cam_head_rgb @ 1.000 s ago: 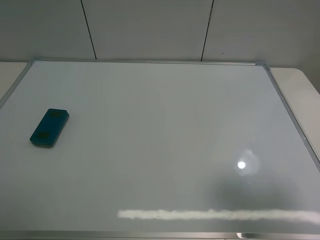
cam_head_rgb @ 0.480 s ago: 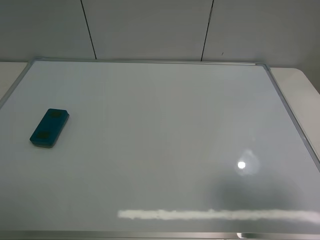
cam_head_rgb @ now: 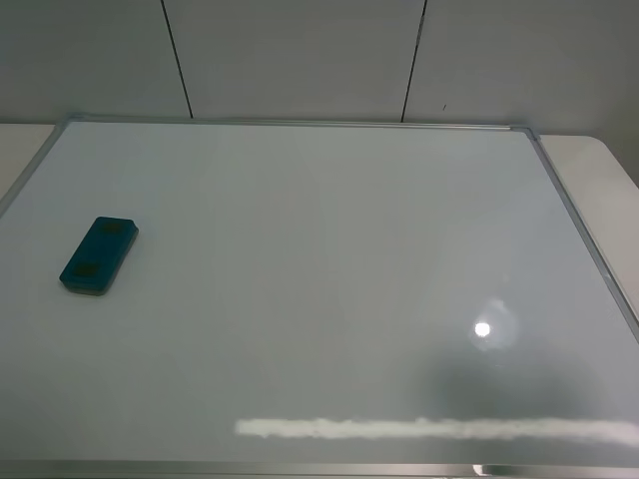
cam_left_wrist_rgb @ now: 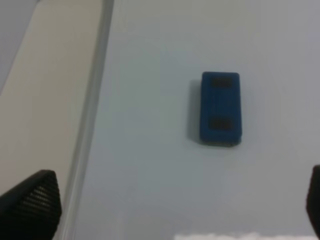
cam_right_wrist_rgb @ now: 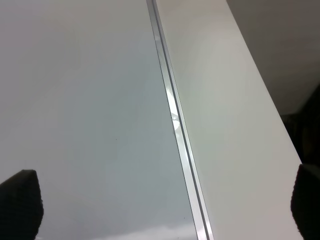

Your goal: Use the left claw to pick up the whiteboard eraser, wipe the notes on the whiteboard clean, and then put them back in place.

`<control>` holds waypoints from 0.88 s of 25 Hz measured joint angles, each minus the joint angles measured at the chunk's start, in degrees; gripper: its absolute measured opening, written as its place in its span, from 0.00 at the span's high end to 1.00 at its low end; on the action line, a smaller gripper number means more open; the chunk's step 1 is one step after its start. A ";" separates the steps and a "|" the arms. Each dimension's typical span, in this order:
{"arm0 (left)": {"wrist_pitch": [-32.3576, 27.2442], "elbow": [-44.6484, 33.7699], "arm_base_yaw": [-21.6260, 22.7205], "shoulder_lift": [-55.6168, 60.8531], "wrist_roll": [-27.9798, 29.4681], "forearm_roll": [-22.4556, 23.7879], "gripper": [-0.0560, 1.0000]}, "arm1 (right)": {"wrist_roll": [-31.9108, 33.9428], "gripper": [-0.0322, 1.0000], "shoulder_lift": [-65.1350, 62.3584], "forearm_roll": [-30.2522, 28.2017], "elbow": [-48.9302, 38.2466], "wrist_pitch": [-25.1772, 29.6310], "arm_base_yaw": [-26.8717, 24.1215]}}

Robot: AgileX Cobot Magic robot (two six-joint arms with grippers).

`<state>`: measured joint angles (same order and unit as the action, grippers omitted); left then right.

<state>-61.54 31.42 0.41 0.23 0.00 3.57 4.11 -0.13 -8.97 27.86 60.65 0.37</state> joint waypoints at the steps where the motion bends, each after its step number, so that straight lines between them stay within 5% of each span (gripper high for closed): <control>1: 0.45 0.00 0.52 0.00 0.00 -0.14 0.01 | 0.00 0.01 0.00 0.00 0.00 0.00 0.00; 9: 5.46 -0.66 1.35 0.00 -0.92 -0.99 0.01 | 0.00 0.01 0.00 0.00 0.00 0.00 0.00; 15: 2.21 -1.90 0.53 0.00 -7.22 -6.47 0.01 | 0.00 0.01 0.00 0.00 0.00 0.00 0.00; 22: 1.39 -2.37 -1.18 0.00 -7.90 -7.41 0.01 | 0.00 0.01 0.00 0.00 0.00 0.00 0.00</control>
<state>-60.16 29.06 -0.78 0.23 -7.90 -3.84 4.11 -0.13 -8.97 27.86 60.65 0.37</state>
